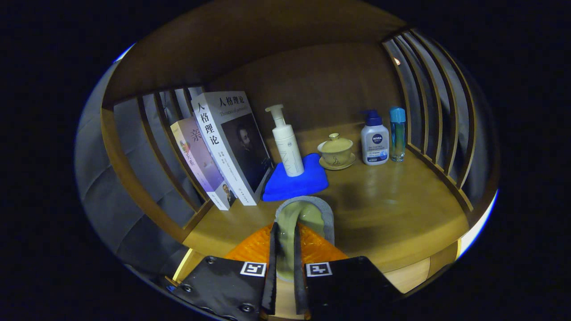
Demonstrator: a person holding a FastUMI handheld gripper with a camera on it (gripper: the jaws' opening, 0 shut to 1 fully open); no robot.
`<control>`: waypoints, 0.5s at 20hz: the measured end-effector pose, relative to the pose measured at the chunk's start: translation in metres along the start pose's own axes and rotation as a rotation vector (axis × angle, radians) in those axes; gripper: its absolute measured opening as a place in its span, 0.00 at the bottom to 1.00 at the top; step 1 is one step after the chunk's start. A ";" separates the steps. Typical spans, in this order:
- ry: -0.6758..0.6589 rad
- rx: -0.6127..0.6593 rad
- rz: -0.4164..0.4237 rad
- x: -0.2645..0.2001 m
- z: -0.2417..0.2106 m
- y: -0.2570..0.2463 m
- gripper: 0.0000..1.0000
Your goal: Pull open the drawer, take out the items inside it, and place them on the countertop above the cabinet.
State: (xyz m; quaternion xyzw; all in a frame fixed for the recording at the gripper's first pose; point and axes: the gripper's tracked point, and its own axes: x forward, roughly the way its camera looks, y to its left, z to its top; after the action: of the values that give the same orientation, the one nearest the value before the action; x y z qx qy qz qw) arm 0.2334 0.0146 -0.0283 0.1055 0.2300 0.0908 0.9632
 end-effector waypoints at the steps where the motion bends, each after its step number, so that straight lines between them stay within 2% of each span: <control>1: -0.004 0.001 0.001 0.000 0.001 0.001 0.21; 2: -0.003 0.004 0.009 0.002 0.000 0.003 0.21; 4: -0.006 -0.009 -0.010 0.004 0.000 -0.003 0.27; 10: -0.039 -0.025 0.000 -0.002 0.001 0.004 0.90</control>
State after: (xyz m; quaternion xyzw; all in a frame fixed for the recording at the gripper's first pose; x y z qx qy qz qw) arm 0.2319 0.0179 -0.0255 0.0953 0.2100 0.0918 0.9687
